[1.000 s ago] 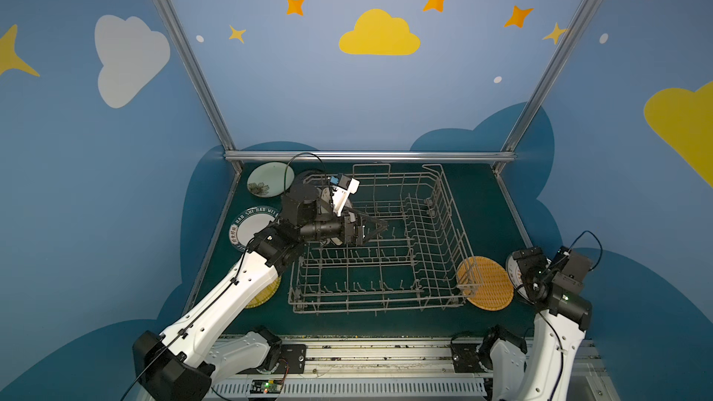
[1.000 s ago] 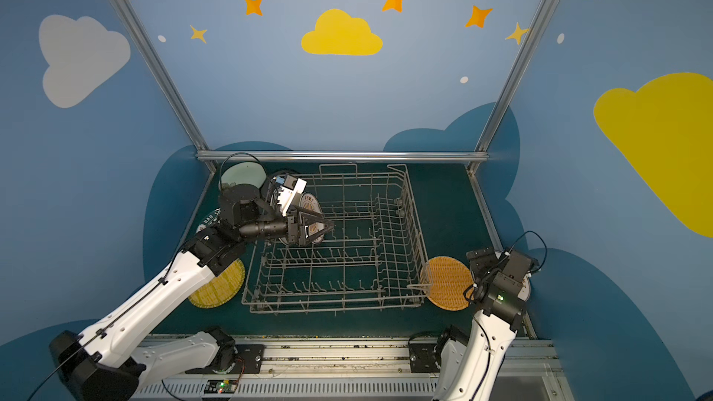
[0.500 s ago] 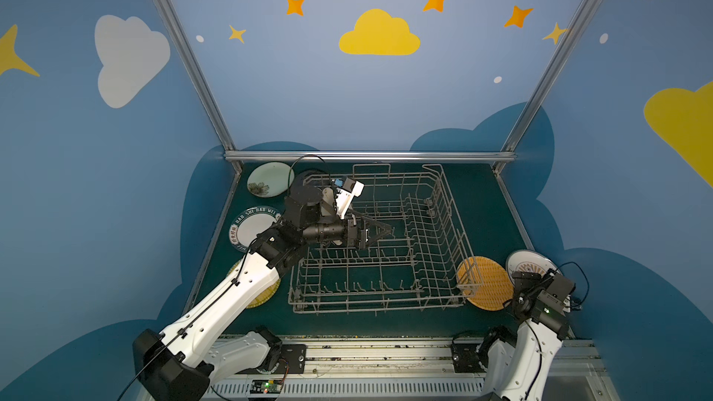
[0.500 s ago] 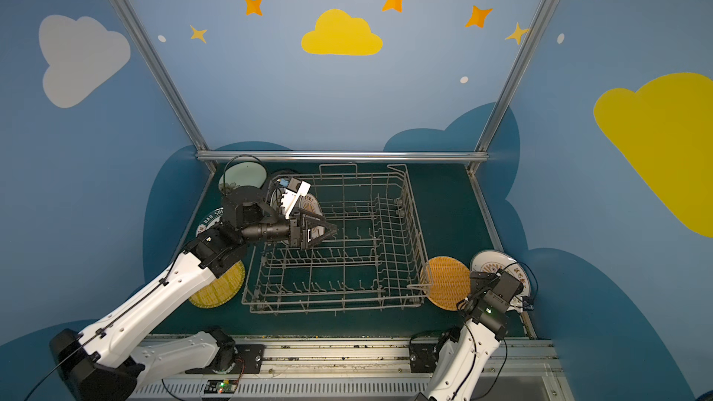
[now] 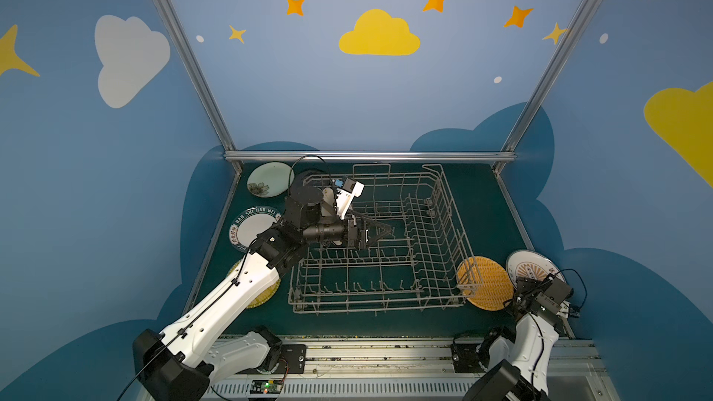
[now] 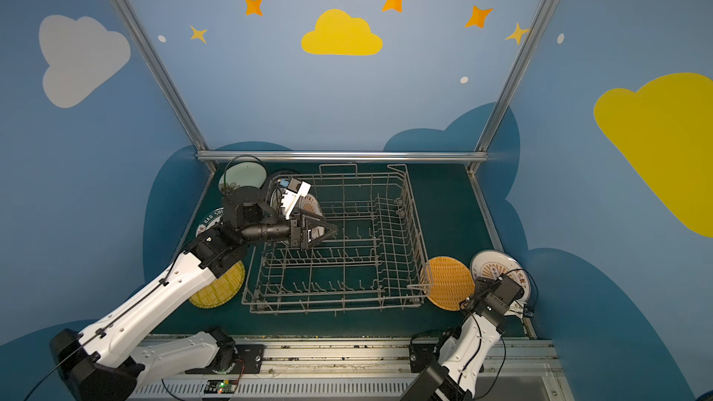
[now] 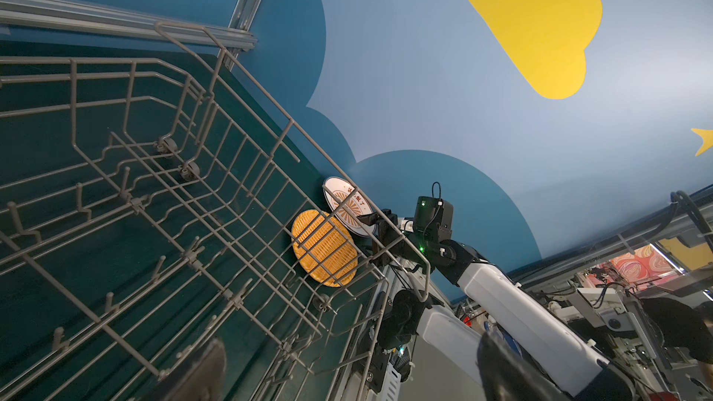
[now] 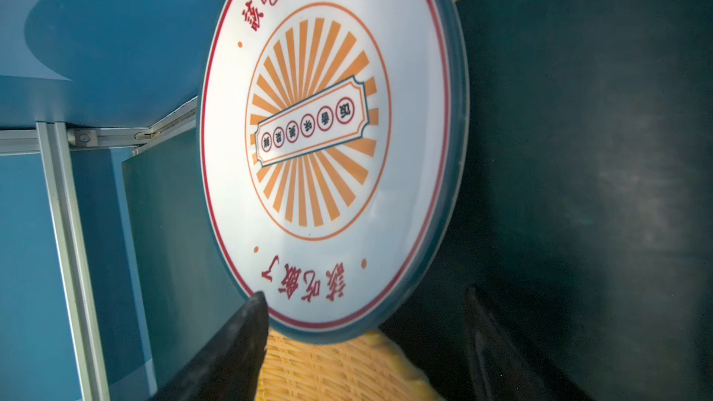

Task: Load the plates into the dish rack
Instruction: 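Close the right gripper on the second sunburst plate's rim, then lift the sunburst plate upright off the table with the right gripper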

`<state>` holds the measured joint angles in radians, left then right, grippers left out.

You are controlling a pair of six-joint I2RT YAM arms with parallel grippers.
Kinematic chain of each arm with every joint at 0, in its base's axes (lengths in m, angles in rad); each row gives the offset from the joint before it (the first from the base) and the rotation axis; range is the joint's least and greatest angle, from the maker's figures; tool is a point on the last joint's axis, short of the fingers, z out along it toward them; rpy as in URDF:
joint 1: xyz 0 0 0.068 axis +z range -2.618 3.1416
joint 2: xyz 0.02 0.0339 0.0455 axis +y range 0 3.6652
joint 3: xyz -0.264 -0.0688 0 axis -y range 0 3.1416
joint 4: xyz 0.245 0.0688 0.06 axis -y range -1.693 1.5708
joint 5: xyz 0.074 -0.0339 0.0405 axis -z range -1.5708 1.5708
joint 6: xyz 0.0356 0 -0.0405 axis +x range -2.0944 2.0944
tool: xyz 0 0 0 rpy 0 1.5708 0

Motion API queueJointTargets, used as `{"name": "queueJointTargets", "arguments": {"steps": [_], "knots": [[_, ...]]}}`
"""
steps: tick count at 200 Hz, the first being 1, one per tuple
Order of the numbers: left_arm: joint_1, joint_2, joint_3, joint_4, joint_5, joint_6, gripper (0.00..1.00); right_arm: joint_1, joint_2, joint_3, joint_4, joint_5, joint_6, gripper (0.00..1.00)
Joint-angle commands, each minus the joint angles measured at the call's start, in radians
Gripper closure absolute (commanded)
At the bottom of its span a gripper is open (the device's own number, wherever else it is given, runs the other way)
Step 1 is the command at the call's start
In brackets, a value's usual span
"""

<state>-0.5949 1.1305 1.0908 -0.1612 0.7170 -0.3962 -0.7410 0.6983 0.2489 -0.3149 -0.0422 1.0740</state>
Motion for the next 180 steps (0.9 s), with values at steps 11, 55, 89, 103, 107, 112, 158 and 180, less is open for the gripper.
{"name": "queueJointTargets", "arguments": {"steps": [11, 55, 89, 103, 107, 112, 158, 180], "knots": [[-0.001, -0.011, 0.003, 0.003, -0.007, 0.022, 0.00, -0.006, 0.034, -0.017, 0.107, 0.024, 0.016, 0.33], [0.001, -0.019, 0.003, 0.000, -0.014, 0.025, 0.00, -0.006, 0.074, -0.028, 0.155, 0.025, 0.021, 0.55], [0.003, -0.031, 0.004, -0.004, -0.034, 0.025, 0.00, -0.006, 0.046, -0.030, 0.149, 0.018, 0.027, 0.67], [0.004, -0.034, 0.003, -0.006, -0.038, 0.017, 0.00, -0.006, 0.031, -0.029, 0.139, 0.015, 0.029, 0.73], [0.005, -0.035, 0.004, -0.005, -0.038, 0.016, 0.00, -0.006, 0.027, -0.029, 0.137, 0.013, 0.028, 0.74], [0.006, -0.036, 0.004, -0.005, -0.039, 0.016, 0.00, -0.003, 0.020, -0.029, 0.135, 0.010, 0.029, 0.76], [0.009, -0.040, 0.003, -0.005, -0.042, 0.014, 0.00, 0.000, -0.024, -0.018, 0.134, 0.001, 0.011, 0.89], [0.012, -0.043, 0.003, -0.002, -0.042, 0.011, 0.00, 0.010, -0.015, 0.011, 0.126, -0.015, -0.011, 0.98]]}}
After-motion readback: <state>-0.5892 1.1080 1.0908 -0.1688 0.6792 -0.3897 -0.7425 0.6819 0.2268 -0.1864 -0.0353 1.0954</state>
